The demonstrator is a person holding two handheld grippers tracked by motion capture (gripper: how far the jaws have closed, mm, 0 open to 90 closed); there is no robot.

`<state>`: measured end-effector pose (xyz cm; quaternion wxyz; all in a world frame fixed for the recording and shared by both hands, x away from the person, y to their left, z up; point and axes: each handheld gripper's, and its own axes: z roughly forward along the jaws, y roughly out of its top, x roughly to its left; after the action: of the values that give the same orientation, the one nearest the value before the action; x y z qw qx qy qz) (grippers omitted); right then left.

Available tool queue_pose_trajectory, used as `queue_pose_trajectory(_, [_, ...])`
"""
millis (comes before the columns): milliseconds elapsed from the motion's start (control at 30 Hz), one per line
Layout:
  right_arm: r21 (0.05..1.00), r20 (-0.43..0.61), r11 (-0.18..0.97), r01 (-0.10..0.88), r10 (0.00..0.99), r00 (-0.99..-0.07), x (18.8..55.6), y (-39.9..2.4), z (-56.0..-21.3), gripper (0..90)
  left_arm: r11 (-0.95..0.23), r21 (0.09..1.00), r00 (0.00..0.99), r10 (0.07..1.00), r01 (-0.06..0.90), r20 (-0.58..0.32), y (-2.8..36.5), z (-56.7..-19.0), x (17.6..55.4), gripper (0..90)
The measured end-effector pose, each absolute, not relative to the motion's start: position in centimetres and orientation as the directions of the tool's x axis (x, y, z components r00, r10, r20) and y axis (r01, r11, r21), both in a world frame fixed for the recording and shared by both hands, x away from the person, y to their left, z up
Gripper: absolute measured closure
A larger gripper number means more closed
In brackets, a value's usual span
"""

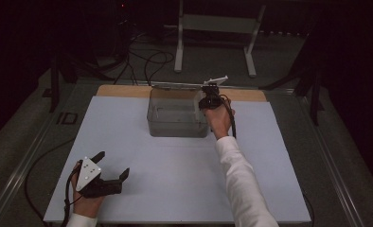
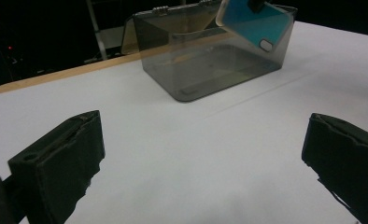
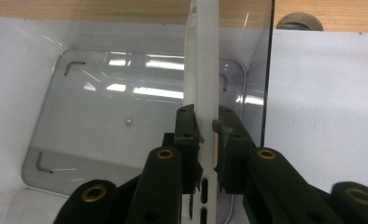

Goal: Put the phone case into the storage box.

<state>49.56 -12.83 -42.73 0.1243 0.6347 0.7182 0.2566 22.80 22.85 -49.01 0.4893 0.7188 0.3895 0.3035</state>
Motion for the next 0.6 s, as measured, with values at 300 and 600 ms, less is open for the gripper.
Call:
queue_pose_trajectory(300, [0.509, 0.139, 0.042, 0.86, 0.982, -0.13, 49.77, -12.98, -43.27, 80.7, -0.215, 0.94, 0.511, 0.858, 0.264, 0.053, 22.87, -49.03, 22.79, 0.2])
queue_pose_trajectory(600, [0.497, 0.129, 0.032, 0.867, 0.986, -0.11, 49.94, -12.75, -43.65, 80.6, -0.215, 0.94, 0.51, 0.858, 0.264, 0.053, 22.9, -49.03, 22.8, 0.2])
